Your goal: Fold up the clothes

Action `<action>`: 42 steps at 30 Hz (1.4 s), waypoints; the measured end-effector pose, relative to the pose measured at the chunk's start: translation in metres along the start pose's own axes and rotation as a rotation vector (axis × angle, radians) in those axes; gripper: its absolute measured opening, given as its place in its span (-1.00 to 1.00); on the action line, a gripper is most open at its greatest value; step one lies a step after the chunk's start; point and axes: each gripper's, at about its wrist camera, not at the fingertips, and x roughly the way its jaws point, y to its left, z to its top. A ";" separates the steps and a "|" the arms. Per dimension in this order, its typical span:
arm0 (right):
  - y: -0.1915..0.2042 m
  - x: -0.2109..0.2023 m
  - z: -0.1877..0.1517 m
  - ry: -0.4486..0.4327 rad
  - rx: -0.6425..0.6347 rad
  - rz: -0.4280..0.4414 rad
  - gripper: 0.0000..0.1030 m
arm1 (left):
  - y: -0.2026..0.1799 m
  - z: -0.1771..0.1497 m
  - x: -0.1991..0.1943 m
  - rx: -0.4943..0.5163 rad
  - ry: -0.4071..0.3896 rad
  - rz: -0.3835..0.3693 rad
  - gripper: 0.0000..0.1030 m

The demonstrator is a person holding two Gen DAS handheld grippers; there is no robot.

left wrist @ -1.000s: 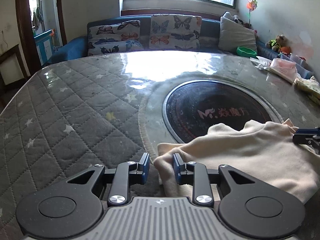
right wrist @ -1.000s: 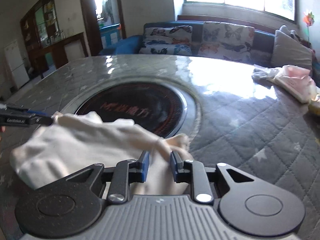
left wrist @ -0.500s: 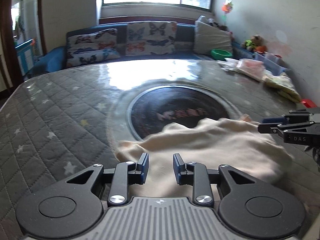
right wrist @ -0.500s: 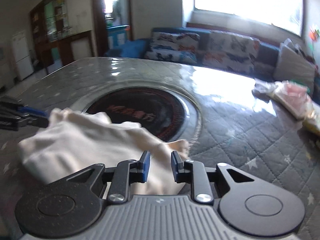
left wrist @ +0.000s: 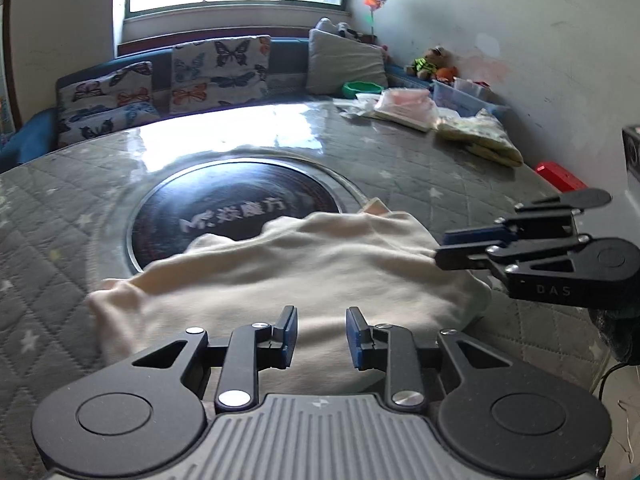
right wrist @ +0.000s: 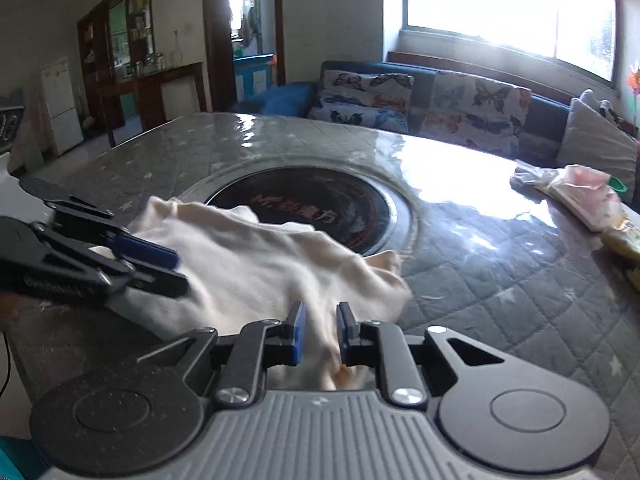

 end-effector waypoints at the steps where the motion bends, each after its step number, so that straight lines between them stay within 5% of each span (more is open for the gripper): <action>1: 0.000 0.004 -0.002 0.013 -0.004 -0.002 -0.70 | -0.002 -0.002 0.004 0.003 0.009 -0.001 -0.43; 7: 0.007 0.006 -0.006 0.021 -0.027 -0.015 -0.70 | -0.001 -0.010 0.005 0.005 0.021 -0.006 -0.43; 18: 0.053 0.028 -0.003 0.034 -0.153 0.090 -0.70 | 0.006 -0.027 -0.017 0.015 0.008 -0.012 -0.37; 29: 0.089 0.035 0.006 0.025 -0.217 0.176 -0.66 | 0.047 -0.047 -0.048 -0.111 0.027 0.085 -0.27; 42: 0.124 0.051 0.012 0.023 -0.274 0.208 -0.63 | 0.076 -0.063 -0.071 -0.212 0.015 0.109 -0.27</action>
